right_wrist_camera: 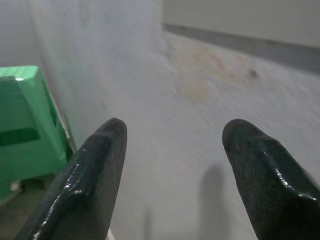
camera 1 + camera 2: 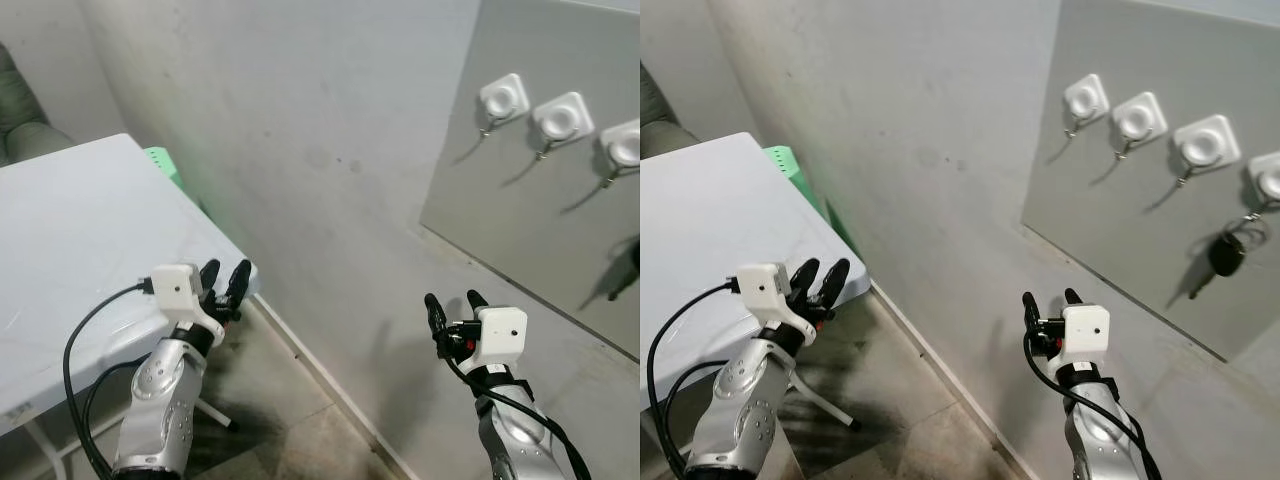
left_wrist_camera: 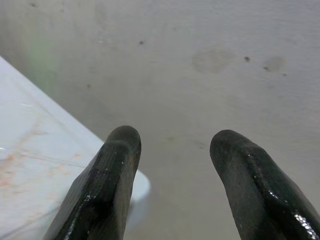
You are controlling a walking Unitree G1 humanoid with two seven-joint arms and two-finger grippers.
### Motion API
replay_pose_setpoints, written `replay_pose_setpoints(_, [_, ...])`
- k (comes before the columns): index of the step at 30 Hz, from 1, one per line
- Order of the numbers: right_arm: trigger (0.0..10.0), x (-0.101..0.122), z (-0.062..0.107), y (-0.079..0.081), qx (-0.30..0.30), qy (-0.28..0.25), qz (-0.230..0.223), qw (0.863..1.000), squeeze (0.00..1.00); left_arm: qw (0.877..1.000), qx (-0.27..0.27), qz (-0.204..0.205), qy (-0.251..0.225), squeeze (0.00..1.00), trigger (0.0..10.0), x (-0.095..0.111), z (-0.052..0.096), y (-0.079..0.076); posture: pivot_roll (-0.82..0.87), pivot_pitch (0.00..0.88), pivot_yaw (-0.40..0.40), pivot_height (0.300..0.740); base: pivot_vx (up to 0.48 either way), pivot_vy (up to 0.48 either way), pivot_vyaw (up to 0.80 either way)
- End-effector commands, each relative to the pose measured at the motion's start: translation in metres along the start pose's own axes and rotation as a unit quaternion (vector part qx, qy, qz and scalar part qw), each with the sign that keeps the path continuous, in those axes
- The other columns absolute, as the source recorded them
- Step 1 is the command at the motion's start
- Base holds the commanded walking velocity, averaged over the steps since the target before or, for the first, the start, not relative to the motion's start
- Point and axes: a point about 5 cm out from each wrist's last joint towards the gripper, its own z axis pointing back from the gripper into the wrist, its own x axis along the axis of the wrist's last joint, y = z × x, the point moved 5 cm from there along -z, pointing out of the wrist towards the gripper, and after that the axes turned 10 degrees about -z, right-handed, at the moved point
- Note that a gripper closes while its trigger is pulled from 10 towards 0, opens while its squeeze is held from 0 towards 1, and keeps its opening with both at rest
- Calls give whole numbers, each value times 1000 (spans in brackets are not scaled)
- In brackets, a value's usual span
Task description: Hang keys on a hook
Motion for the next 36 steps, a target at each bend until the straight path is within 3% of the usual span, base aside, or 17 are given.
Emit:
replay_pose_setpoints(1, [10000, 11, -4, 2, 8, -16, -5, 1000, 0, 1000, -3, -4, -3, 0, 10000, 4, -2, 2, 179, 0, 1, 736, 0, 0, 800])
replay_pose_setpoints(12, [10000, 31, -16, 5, 23, -37, -6, 999, 0, 1000, -1, -7, -16, 0, 10000, 15, -9, 6, 177, 0, -3, 736, 0, 0, 800])
replay_pose_setpoints(28, [10000, 41, -24, 5, 38, -47, -11, 998, 0, 1000, 6, -6, -16, 0, 10000, 17, -12, 7, 181, 0, -12, 736, 0, 0, 800])
replay_pose_setpoints(29, [10000, 39, -24, 6, 38, -42, -41, 998, 0, 1000, 6, -5, -15, 0, 10000, 17, -13, 7, 181, 0, -13, 736, 0, 0, 0])
replay_pose_setpoints(36, [10000, 36, -25, 3, 25, -28, -22, 999, 0, 1000, 12, 2, -4, 0, 10000, 13, -13, 9, 178, 0, -14, 736, 0, 0, 0])
